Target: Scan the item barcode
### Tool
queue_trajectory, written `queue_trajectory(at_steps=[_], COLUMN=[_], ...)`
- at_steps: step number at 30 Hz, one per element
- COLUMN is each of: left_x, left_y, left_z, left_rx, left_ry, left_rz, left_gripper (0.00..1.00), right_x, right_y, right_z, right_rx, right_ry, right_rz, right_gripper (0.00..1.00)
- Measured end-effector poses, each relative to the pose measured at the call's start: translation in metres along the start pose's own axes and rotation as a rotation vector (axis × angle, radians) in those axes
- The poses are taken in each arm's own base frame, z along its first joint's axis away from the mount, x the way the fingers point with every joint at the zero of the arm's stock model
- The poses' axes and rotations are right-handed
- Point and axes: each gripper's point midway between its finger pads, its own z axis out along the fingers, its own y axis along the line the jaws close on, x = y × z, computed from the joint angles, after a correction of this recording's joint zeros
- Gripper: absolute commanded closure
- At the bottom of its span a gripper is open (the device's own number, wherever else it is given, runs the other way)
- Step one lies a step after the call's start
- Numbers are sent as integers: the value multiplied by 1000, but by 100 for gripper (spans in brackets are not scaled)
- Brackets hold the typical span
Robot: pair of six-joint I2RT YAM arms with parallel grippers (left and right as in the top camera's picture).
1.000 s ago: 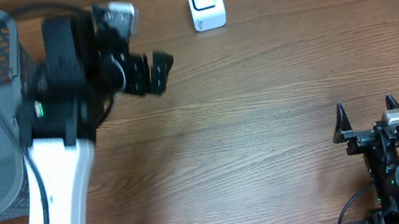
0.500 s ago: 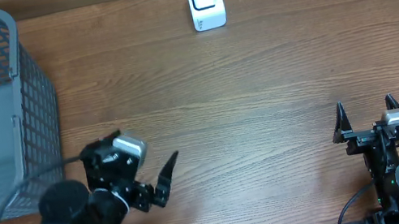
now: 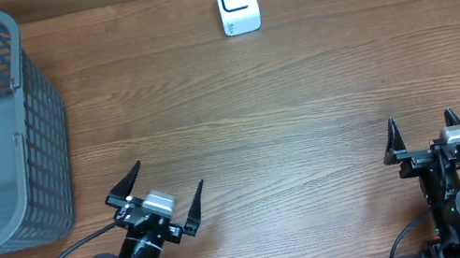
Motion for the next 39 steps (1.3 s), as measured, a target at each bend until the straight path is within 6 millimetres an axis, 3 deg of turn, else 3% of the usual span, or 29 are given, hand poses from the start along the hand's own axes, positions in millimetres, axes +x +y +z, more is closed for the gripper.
queue_trajectory(at_steps=[8,24,39], left_x=[23,83,84], left_y=[34,46,51], left_z=[-3,9,9], left_rx=[-224,-333,-361], left_ry=[-7,-3,13], left_rz=[-251,-370,-210], left_gripper=[0,0,0], right_x=[0,0,0], right_y=[0,0,0], right_z=[0,0,0], right_rx=[-1,0,0], right_ry=[0,1,0], right_rz=[0,0,0], right_gripper=[0,0,0])
